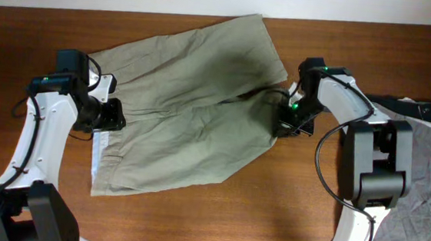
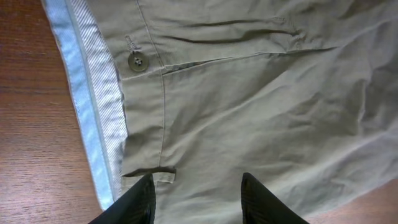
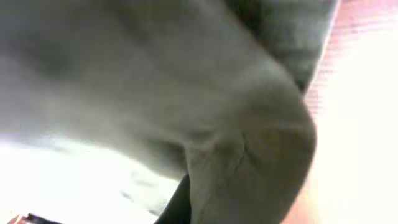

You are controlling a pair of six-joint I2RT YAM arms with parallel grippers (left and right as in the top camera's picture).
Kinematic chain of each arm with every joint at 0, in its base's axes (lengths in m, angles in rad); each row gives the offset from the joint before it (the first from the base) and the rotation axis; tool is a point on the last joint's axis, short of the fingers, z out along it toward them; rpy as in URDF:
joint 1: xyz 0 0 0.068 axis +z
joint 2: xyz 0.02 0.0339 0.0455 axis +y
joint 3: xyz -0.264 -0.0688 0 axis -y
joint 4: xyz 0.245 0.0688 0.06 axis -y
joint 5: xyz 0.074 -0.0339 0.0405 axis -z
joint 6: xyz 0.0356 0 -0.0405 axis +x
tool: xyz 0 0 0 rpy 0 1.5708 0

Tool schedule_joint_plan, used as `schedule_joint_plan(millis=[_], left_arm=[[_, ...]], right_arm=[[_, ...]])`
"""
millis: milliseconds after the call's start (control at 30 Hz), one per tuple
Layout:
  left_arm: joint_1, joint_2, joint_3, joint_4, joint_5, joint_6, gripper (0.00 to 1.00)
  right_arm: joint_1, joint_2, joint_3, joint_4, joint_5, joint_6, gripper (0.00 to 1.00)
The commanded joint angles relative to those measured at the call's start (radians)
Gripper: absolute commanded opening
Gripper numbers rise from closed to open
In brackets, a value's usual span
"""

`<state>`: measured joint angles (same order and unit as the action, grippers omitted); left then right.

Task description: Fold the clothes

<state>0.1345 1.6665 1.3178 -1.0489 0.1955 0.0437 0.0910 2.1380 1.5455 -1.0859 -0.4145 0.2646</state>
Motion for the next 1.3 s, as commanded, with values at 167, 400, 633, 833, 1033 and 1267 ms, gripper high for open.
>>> schedule_joint_plan(millis=[167,400,633,833,1033,1267], left_arm=[[-0.002,0.003,-0.008,0.027,0.015,-0.006,0.46],[-0.002,0.003,-0.008,0.024,0.019,-0.006,0.49],[-0.002,0.003,-0.008,0.025,0.019,-0.006,0.5],[-0.002,0.003,-0.008,0.024,0.019,-0.006,0.51],[-0.003,0.003,-0.008,0.024,0.019,-0.006,0.51],[-0.003,0.003,-0.008,0.025,0.018,-0.006,0.51]], right_arm=[[0.182,-0.104,0.395,-0.006,0.012,0.148,0.07],[0.189,-0.055,0.391,0.005,0.217,0.083,0.83],[-0.074,-0.054,0.214,-0.104,0.261,0.015,0.89],[-0.049,-0.054,-0.135,0.451,-0.396,-0.119,0.89],[-0.027,-0.114,-0.054,0.297,-0.114,-0.039,0.04],[0.114,-0.2,0.277,-0.18,0.113,0.034,0.05]])
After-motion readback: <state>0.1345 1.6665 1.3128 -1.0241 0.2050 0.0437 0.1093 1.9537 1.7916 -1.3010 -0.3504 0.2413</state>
